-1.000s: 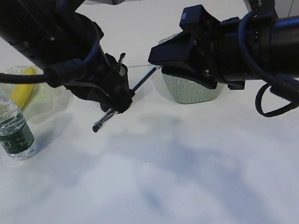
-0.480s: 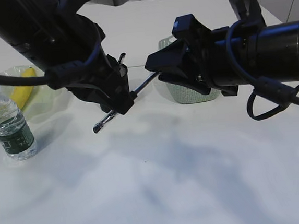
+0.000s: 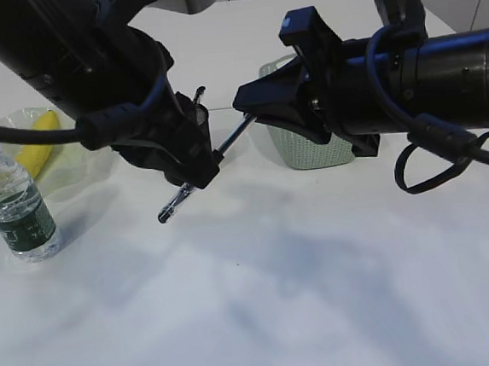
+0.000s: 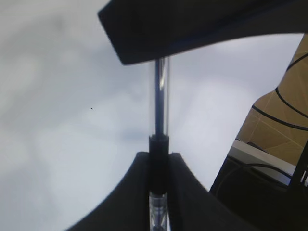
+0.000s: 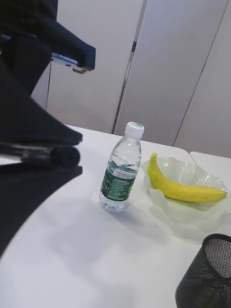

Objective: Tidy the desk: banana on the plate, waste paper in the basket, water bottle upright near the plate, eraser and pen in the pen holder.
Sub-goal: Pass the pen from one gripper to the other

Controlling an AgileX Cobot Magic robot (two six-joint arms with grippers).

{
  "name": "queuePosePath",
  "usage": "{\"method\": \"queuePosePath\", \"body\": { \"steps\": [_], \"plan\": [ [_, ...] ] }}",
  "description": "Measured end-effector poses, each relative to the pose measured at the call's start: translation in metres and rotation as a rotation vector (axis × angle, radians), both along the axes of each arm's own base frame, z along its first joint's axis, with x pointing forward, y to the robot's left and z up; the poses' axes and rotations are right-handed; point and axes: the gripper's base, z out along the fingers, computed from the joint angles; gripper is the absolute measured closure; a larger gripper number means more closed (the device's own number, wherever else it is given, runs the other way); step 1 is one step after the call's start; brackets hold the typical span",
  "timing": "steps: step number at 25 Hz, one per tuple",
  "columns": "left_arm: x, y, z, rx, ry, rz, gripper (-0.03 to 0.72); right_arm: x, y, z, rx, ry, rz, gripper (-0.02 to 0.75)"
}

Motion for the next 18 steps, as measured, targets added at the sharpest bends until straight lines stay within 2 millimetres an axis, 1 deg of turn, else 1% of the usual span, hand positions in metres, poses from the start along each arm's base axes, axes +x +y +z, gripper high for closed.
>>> {"method": "queuePosePath", "body": {
  "steps": [12, 18],
  "plan": [
    [0.0001, 0.0001, 0.0, 0.001, -0.001, 0.0, 0.644, -0.0004, 0.0005, 0.0003, 0.016, 0.016, 0.001, 0.693],
    [0.0, 0.0002, -0.0001, 0.002, 0.0, -0.001, 0.61, -0.0004, 0.0005, 0.0002, 0.016, 0.017, 0.001, 0.694]
  ]
}}
